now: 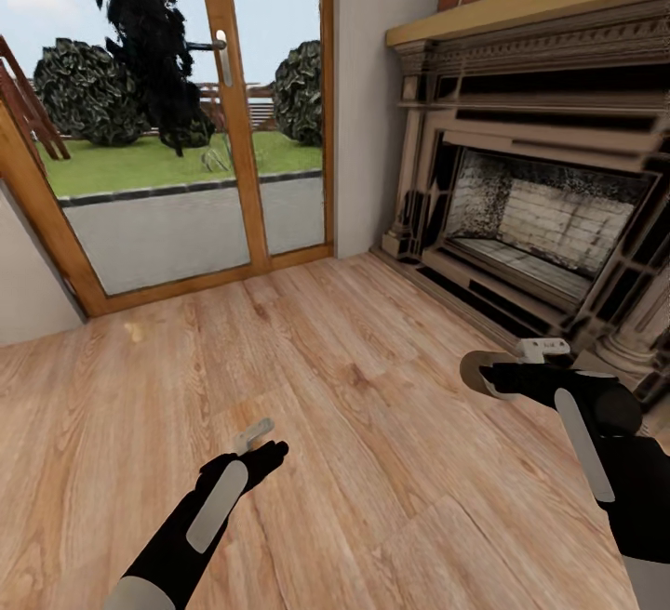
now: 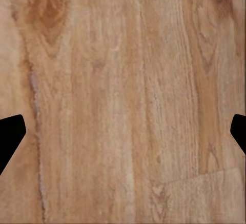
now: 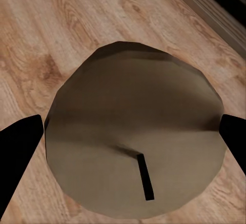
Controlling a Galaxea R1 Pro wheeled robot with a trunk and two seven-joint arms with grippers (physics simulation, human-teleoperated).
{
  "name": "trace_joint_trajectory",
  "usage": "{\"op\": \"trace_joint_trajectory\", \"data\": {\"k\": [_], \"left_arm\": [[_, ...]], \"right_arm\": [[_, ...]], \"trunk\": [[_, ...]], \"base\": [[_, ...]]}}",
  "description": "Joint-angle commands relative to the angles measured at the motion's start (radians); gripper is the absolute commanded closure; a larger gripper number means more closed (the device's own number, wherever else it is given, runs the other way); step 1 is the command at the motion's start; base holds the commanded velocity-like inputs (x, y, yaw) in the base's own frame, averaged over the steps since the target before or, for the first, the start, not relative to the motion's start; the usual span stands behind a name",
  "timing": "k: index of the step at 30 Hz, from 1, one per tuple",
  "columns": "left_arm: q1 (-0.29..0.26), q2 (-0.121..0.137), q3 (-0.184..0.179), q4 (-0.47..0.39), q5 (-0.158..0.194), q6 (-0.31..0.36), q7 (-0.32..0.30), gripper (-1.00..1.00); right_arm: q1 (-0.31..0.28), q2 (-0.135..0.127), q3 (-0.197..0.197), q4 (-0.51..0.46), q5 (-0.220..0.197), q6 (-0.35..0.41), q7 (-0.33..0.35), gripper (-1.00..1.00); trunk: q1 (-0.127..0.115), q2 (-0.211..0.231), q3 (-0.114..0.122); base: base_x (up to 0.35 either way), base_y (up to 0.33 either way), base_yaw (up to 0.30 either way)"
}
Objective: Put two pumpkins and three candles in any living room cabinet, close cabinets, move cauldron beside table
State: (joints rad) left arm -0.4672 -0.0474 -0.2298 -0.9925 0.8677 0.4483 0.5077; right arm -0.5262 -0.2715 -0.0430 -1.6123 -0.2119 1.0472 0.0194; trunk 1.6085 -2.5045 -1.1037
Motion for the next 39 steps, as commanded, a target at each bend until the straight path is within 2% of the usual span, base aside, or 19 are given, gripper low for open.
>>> {"op": "trace_joint_trajectory", "data": {"k": [1,8,14,20,26,27,28,30,31,33,34,36,37,39], "left_arm": [[0.001,0.0,-0.001,-0.001,0.001,0.0,-0.001,-1.0],[0.005,0.001,-0.015,-0.013,-0.001,-0.001,-0.003,-1.0],[0.004,0.0,-0.018,-0.01,-0.004,-0.002,-0.002,-1.0],[0.003,0.001,-0.046,-0.005,-0.005,-0.003,0.0,-1.0],[0.008,0.004,-0.041,-0.006,-0.007,-0.005,0.0,-1.0],[0.008,0.005,-0.046,-0.005,-0.009,-0.005,0.0,-1.0],[0.009,0.005,-0.047,-0.005,-0.009,-0.005,0.0,-1.0],[0.01,0.006,-0.047,-0.005,-0.01,-0.005,0.0,-1.0],[0.01,0.006,-0.048,-0.004,-0.01,-0.005,0.0,-1.0],[0.01,0.006,-0.048,-0.003,-0.01,-0.005,0.0,-1.0],[0.01,0.006,-0.048,-0.002,-0.01,-0.006,0.0,-1.0],[0.01,0.005,-0.048,0.0,-0.01,-0.01,0.001,-1.0],[0.01,0.005,-0.048,0.0,-0.01,-0.011,0.0,-1.0],[0.01,0.005,-0.048,0.0,-0.01,-0.011,0.0,-1.0]], "right_arm": [[0.0,0.0,0.0,0.0,0.0,0.0,-0.001,1.0],[0.0,0.003,-0.001,0.0,0.0,0.0,-0.001,1.0],[0.0,0.002,-0.009,0.0,0.002,0.0,-0.002,1.0],[0.0,0.003,-0.022,-0.001,0.001,0.0,-0.002,1.0],[-0.002,-0.003,-0.037,0.007,0.001,0.0,-0.003,1.0],[-0.003,-0.016,-0.05,0.073,0.004,0.0,-0.003,1.0],[-0.008,-0.018,-0.053,0.119,0.005,0.0,-0.003,1.0],[-0.013,-0.022,-0.055,0.152,0.006,0.0,-0.003,1.0],[-0.015,-0.037,-0.056,0.17,0.004,0.0,-0.002,1.0],[-0.016,-0.055,-0.055,0.179,0.002,0.0,-0.001,1.0],[-0.018,-0.072,-0.056,0.188,0.0,0.0,-0.001,1.0],[-0.019,-0.082,-0.057,0.189,-0.001,0.0,-0.001,1.0],[-0.019,-0.108,-0.057,0.186,-0.004,0.0,0.001,1.0],[-0.019,-0.116,-0.057,0.186,-0.004,0.0,0.001,1.0]], "trunk": [[0.0,0.0,0.0],[0.0,0.0,0.0],[0.0,0.0,0.0],[0.0,0.0,-0.001],[0.0,0.0,-0.001],[0.0,0.0,-0.001],[0.0,0.0,-0.001],[0.0,0.0,-0.001],[0.0,0.0,-0.001],[0.0,0.0,-0.001],[0.0,0.0,-0.001],[0.0,0.0,-0.001],[0.0,0.0,-0.001],[0.0,0.0,-0.001]], "base": [[0.0,0.0,0.0],[0.076,0.0,0.0],[0.296,0.0,-0.046],[0.322,0.0,-0.026],[0.296,0.145,-0.226],[0.302,0.134,-0.298],[0.307,0.119,-0.298],[0.309,0.114,-0.298],[0.311,0.107,-0.298],[0.312,0.105,-0.298],[0.313,0.092,-0.298],[0.319,0.033,-0.298],[0.322,0.002,-0.298],[0.323,-0.035,-0.298]]}}
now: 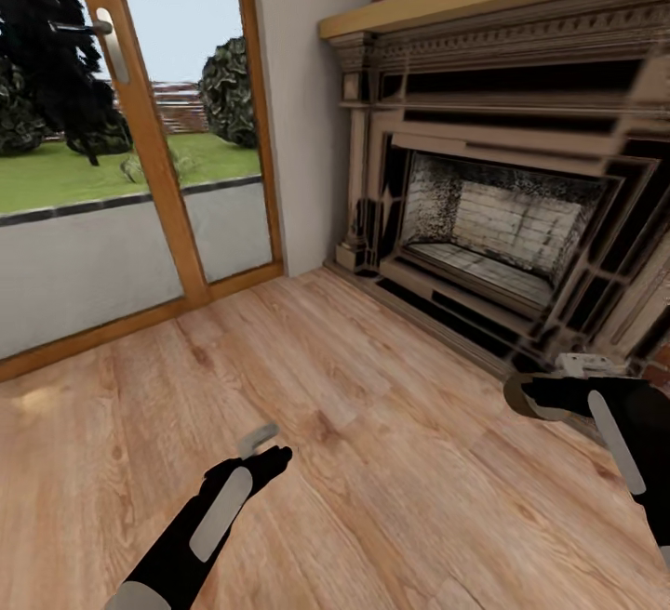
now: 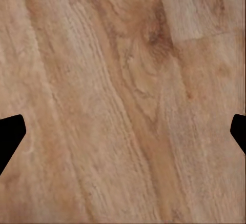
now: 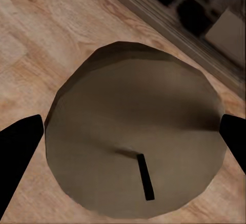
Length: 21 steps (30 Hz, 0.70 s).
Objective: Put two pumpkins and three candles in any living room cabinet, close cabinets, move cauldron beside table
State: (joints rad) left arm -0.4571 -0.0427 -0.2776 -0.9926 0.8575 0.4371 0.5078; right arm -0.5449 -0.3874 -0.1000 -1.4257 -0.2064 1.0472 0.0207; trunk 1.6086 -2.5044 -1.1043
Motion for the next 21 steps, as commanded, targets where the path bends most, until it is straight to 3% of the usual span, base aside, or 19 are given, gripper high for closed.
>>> {"op": "trace_joint_trajectory", "data": {"k": [1,6,9,21], "left_arm": [[0.0,0.0,0.0,0.0,0.0,0.0,0.0,-1.0],[0.0,0.0,-0.001,0.0,0.0,0.0,0.0,-1.0],[-0.001,-0.003,-0.002,0.0,-0.042,0.0,0.0,-1.0],[-0.003,-0.003,-0.003,0.0,-0.05,0.002,0.0,-1.0]], "right_arm": [[0.0,-0.002,0.0,0.0,-0.01,0.0,-0.001,1.0],[0.001,-0.006,0.0,-0.001,-0.01,0.0,-0.001,1.0],[0.002,-0.027,0.0,0.001,-0.009,0.0,0.0,1.0],[0.0,-0.038,-0.001,0.008,-0.008,0.0,0.0,1.0]], "trunk": [[0.0,0.0,0.0],[0.0,0.0,0.0],[0.0,0.0,0.0],[0.0,0.0,0.0]], "base": [[0.323,-0.06,-0.298],[0.323,-0.041,-0.298],[0.219,-0.227,-0.298],[0.001,-0.318,-0.299]]}}
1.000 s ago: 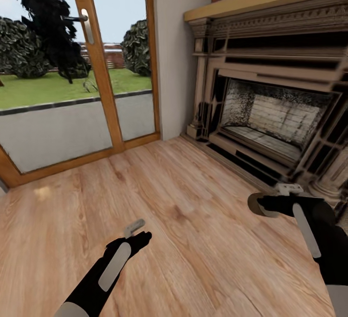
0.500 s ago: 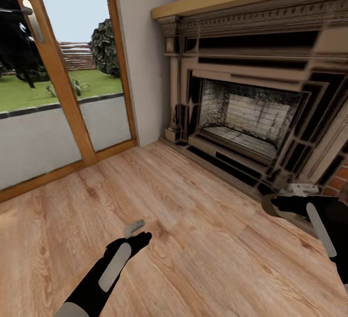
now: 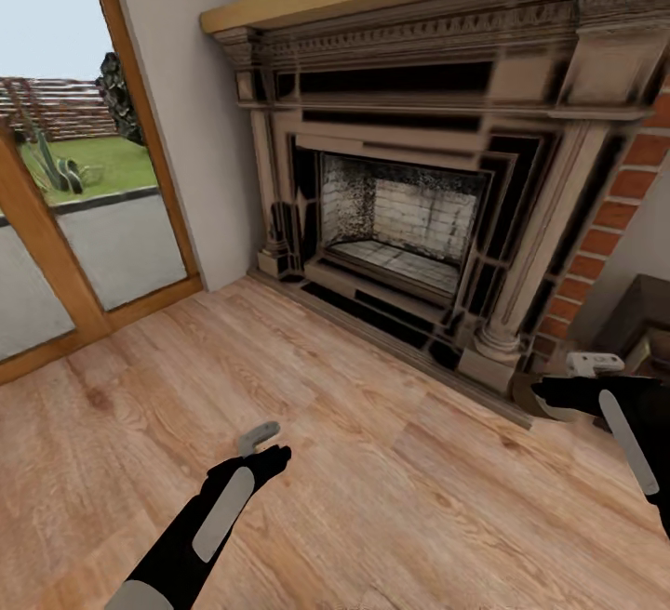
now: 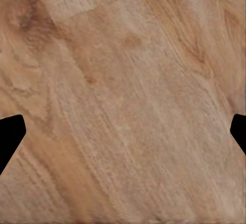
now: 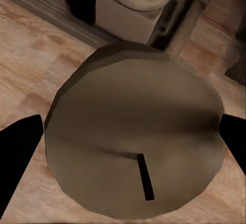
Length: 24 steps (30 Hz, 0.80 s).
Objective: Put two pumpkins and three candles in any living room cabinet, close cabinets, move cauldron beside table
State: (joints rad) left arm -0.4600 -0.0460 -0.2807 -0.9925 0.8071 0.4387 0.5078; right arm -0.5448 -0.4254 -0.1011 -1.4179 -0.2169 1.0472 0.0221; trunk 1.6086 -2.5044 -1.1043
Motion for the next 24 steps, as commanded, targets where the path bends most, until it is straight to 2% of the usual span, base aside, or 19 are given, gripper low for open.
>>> {"op": "trace_joint_trajectory", "data": {"k": [1,5,24], "left_arm": [[0.0,0.0,0.001,0.0,0.0,0.0,0.0,-1.0],[0.001,0.001,0.0,0.0,0.002,0.0,0.0,-1.0],[0.003,0.0,-0.002,-0.001,0.001,-0.002,0.001,-1.0]], "right_arm": [[0.0,-0.002,0.0,0.0,0.002,0.0,-0.001,1.0],[0.001,-0.003,0.0,0.001,0.002,0.0,-0.001,1.0],[0.003,0.003,0.004,-0.001,0.001,0.0,-0.001,1.0]], "trunk": [[0.0,0.0,0.0],[0.0,0.0,0.0],[0.0,0.0,0.0]], "base": [[-0.118,-0.309,-0.299],[-0.009,-0.108,-0.299],[0.227,0.247,-0.299]]}}
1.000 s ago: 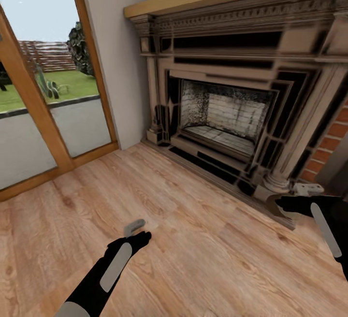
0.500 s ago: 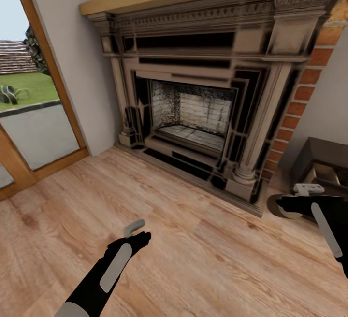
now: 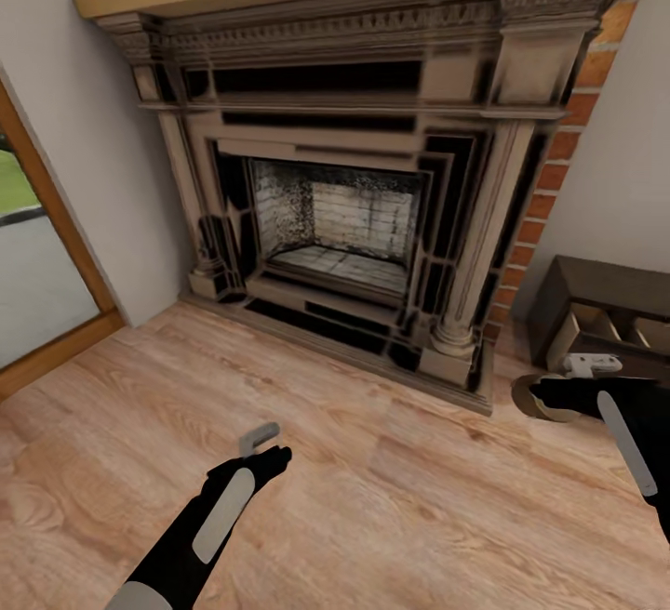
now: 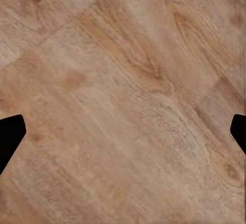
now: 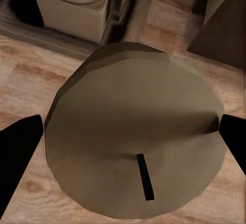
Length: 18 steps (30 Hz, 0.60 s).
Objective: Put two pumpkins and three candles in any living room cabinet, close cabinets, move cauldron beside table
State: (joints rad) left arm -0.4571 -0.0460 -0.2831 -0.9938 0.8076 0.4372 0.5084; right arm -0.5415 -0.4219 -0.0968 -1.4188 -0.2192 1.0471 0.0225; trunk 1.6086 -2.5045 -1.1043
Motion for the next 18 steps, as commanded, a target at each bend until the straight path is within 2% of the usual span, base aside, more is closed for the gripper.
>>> {"op": "trace_joint_trajectory", "data": {"k": [1,9,10,12,15,18], "left_arm": [[0.0,-0.001,-0.001,0.0,0.001,0.0,0.001,-1.0],[-0.001,-0.003,-0.002,0.0,0.001,0.0,0.001,-1.0],[0.001,-0.004,-0.011,-0.004,0.001,0.0,0.004,-1.0],[0.024,0.001,-0.059,-0.04,0.0,0.001,0.008,-1.0],[0.08,0.004,-0.066,-0.106,-0.002,0.01,0.009,-1.0],[0.098,0.014,-0.066,-0.125,-0.002,0.017,0.009,-1.0]], "right_arm": [[0.0,-0.002,-0.001,0.0,0.003,0.0,-0.001,1.0],[0.0,-0.001,0.0,0.0,0.003,0.0,-0.001,1.0],[-0.031,-0.002,-0.019,0.046,0.003,0.0,-0.004,1.0],[-0.114,-0.005,-0.048,0.167,0.004,0.0,-0.004,1.0],[-0.152,-0.007,-0.057,0.22,0.006,0.0,-0.004,1.0],[-0.16,-0.015,-0.061,0.23,0.007,0.0,-0.003,1.0]], "trunk": [[0.0,0.0,0.0],[0.0,0.0,0.0],[0.0,0.0,0.0],[0.0,0.0,0.0],[0.0,0.0,0.0],[0.0,0.0,0.0]], "base": [[0.313,-0.072,-0.299],[0.276,-0.192,-0.299],[0.196,-0.278,-0.299],[0.193,-0.279,-0.299],[0.19,-0.28,-0.299],[0.197,-0.274,-0.299]]}}
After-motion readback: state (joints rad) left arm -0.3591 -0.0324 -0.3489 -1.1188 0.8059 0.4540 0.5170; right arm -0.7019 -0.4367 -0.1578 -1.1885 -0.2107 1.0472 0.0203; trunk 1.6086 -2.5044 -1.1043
